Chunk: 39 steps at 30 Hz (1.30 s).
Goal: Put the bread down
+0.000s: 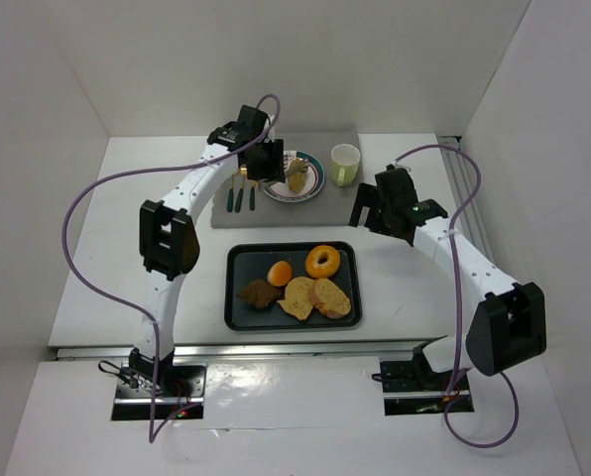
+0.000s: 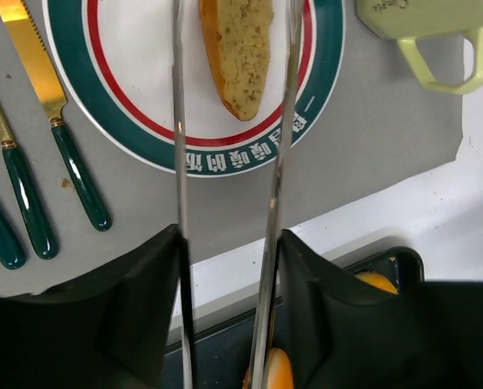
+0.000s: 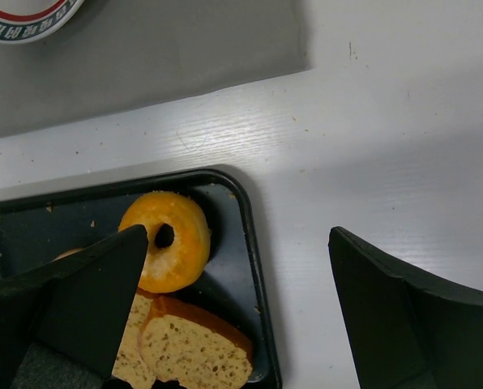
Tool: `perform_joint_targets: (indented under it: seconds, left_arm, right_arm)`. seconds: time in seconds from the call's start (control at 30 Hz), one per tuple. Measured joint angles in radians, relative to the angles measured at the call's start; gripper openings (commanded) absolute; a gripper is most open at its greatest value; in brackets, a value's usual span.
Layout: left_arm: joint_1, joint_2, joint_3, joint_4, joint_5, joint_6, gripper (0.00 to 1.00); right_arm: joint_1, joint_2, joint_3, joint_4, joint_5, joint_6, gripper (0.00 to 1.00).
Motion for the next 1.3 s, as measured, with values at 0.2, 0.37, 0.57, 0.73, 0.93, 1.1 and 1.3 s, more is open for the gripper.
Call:
perform_joint_targets:
  seconds: [0.2,0.37,0.57,0.73,0.93,1.1,1.3]
  left_arm:
    - [0.000,-0.006,0.001,0.001,0.004,-0.002,0.62]
    - [-0.001,-0.111,-0.030,-0.009,-0.014,-0.002,0.60]
    - [-0.003,-0.500,-0.312,0.018,-0.031,0.000,0.57]
    - [-0.041,-0.829,-0.629,-0.038,-0.063,-0.004,0.59]
    - [-0.072,-1.061,-0.935,-0.212,-0.062,-0.100,0.59]
    - [-0.096,-1.243,-1.022,-0.317,-0.037,-0.240,0.60]
    - [-0.106,-1.333,-1.043,-0.386,0.012,-0.326,0.61]
  right_arm:
    - [0.000,0.000,0.000,0.000,0.009,0.000,1.00]
    - [0.000,-0.001,0.000,-0.001,0.011,0.000,1.00]
    - [0.000,-0.040,0.000,-0.002,0.013,0.000,1.00]
    - [0.000,-0.067,0.000,-0.002,0.014,0.004,1.00]
    - [0.000,-0.073,0.000,-0.002,0.013,0.003,1.00]
    - [0.000,-0.072,0.000,-0.001,0.008,0.003,1.00]
    - [0.010,-0.055,0.000,0.000,-0.016,0.002,1.00]
